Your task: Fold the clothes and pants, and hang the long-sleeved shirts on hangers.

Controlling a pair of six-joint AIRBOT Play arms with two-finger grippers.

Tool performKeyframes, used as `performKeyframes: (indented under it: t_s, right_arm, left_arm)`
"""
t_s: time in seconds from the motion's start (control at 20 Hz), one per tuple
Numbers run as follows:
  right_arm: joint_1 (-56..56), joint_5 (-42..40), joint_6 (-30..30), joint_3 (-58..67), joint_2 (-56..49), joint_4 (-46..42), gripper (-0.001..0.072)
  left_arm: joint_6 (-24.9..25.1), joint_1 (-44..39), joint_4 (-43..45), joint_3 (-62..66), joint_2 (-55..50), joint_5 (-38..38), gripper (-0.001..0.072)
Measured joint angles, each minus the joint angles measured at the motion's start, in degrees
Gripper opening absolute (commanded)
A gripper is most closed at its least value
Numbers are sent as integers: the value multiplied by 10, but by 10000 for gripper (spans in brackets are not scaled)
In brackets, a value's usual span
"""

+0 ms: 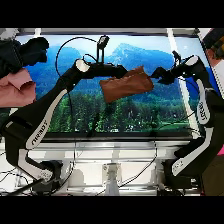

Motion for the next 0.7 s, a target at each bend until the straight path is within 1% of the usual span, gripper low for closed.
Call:
performKeyframes:
  t_s: [0.15, 0.3, 0.4, 0.7]
  right_arm:
    - [-2, 12, -5, 31, -51, 64, 712]
    - [-3, 16, -5, 65, -89, 95, 712]
    - [-3, 12, -7, 84, -101, 94, 711]
    - [-3, 5, -5, 122, -113, 28, 711]
  left_arm:
    - [0, 1, 0, 0, 0, -5, 514]
    - [0, 1, 0, 0, 0, -7, 514]
    - [0, 2, 0, 0, 0, -7, 514]
    - [0, 2, 0, 0, 0, -8, 514]
